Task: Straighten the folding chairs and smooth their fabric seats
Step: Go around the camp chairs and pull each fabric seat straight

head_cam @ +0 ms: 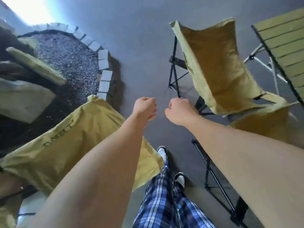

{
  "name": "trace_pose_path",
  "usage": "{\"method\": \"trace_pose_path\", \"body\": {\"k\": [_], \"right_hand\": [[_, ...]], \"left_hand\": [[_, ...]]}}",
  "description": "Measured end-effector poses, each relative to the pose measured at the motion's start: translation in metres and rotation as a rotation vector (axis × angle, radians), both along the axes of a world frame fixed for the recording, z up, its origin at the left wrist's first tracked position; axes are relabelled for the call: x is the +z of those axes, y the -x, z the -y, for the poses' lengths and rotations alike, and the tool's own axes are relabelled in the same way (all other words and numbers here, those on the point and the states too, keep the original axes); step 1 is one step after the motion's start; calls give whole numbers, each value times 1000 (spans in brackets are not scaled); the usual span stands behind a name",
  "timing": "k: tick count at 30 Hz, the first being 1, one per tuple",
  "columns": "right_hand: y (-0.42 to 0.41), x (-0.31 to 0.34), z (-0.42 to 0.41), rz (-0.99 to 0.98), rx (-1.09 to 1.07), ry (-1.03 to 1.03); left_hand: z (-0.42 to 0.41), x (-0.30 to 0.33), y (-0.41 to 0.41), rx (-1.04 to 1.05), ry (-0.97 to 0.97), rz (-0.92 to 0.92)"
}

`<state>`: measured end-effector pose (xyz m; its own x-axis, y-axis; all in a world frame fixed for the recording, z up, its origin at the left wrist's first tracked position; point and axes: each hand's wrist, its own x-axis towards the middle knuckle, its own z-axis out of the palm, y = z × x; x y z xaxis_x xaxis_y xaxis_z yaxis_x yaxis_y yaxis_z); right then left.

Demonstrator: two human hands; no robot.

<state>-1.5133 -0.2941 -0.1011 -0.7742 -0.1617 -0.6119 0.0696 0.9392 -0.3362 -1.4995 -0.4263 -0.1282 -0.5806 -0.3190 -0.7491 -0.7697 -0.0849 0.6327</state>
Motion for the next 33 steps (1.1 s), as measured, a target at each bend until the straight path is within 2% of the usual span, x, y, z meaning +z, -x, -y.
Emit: {"method": "trace_pose_path", "body": {"k": [4, 8, 10, 13, 18, 22, 24, 26, 27, 28, 29, 31, 32, 33], "right_hand": [[12, 22, 92, -14, 237, 31], [18, 31, 192, -12, 497, 66], [19, 26, 235, -27, 622, 96], [18, 17, 279, 2, 765, 116], [15, 3, 345, 79, 1005, -49], [4, -9, 384, 136, 1316, -222], [-3, -19, 391, 295, 1413, -317], [-9, -24, 379, 618, 1275, -456], [-11, -26, 367, 667, 1261, -498], [-12, -28, 358, 580, 1330, -444], [-11, -33, 354, 390, 1411, -309], [-1, -37, 368, -102, 1489, -36], [4, -37, 381, -233, 1482, 27], [10, -37, 392, -244, 1473, 5]], "left_hand": [[86, 27, -17, 213, -65, -58], [165, 35, -38, 505, -31, -64], [197, 32, -50, 660, -15, -21], [229, 29, -63, 762, -11, 78], [268, 24, -81, 948, -73, 192], [281, 12, -90, 1162, -99, 171], [288, 4, -94, 1249, -112, 184], [291, -1, -92, 1280, -137, 207], [292, -3, -89, 1273, -134, 219], [294, -6, -86, 1252, -119, 231], [296, -10, -83, 1228, -95, 234], [300, -18, -78, 1216, -40, 232], [303, -22, -76, 1226, -27, 227], [305, -26, -75, 1240, -28, 222]]}}
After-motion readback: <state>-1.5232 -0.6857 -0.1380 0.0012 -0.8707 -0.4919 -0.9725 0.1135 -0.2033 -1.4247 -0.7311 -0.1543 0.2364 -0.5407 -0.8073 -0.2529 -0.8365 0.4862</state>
